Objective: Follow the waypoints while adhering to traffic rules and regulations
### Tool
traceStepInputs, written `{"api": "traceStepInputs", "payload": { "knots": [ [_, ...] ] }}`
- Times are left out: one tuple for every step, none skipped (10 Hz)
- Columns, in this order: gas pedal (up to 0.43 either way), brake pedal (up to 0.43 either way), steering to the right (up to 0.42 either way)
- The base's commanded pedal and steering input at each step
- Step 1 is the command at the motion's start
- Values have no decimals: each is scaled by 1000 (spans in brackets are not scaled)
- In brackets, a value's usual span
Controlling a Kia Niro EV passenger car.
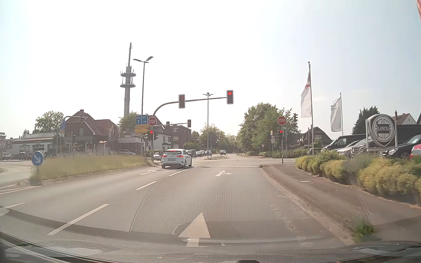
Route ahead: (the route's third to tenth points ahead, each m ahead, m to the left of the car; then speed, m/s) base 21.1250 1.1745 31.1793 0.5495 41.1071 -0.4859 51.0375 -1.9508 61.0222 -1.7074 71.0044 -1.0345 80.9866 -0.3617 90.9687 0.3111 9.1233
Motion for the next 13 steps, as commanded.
{"api": "traceStepInputs", "payload": {
  "knots": [
    [0,195,17],
    [0,201,15],
    [0,207,15],
    [0,213,14],
    [0,220,7],
    [0,226,2],
    [0,232,1],
    [0,232,0],
    [0,238,-1],
    [0,238,-1],
    [0,238,0],
    [0,238,4],
    [0,238,6]
  ]
}}
